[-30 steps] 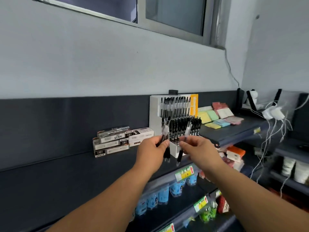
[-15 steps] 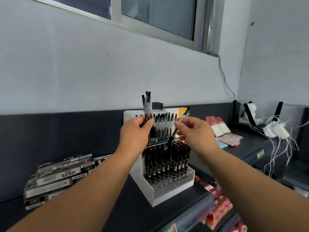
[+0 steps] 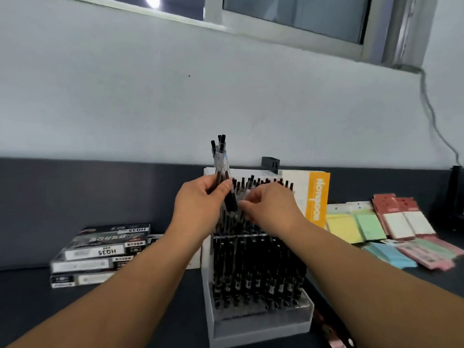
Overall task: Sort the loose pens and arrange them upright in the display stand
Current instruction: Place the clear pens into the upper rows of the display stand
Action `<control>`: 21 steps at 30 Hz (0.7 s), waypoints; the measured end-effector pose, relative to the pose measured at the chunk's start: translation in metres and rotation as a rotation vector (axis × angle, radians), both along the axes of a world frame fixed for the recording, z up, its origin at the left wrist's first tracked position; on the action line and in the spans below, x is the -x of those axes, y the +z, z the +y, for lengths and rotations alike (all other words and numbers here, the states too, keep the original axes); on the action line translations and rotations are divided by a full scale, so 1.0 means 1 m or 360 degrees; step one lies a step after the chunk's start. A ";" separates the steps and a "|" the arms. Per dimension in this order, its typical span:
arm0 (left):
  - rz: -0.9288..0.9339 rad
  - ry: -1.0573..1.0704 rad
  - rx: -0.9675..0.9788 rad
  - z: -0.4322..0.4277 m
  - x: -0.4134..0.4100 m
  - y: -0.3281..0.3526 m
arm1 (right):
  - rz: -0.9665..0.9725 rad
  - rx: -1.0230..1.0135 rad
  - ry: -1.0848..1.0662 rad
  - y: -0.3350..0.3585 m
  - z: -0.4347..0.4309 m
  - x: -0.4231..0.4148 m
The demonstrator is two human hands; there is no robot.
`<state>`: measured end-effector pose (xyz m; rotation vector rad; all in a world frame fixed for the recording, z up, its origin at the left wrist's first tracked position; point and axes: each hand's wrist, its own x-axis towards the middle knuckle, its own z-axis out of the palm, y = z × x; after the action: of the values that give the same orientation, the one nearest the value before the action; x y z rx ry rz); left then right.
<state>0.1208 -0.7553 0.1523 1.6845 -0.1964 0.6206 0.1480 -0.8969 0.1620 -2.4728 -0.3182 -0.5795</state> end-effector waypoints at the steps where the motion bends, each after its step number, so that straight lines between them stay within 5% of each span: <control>1: 0.0002 0.0037 0.0024 -0.001 0.001 0.000 | 0.0021 0.0084 0.0026 -0.002 0.000 -0.002; 11: -0.0010 0.0295 0.0059 -0.011 0.012 -0.003 | 0.0062 0.0394 0.0213 -0.004 0.000 -0.010; 21: 0.0075 0.0125 -0.0064 -0.009 0.010 -0.002 | 0.0388 0.0092 0.0343 0.011 -0.023 -0.002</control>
<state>0.1107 -0.7641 0.1504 1.7503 -0.1100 0.6387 0.1505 -0.9196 0.1729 -2.4882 -0.5012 -0.1796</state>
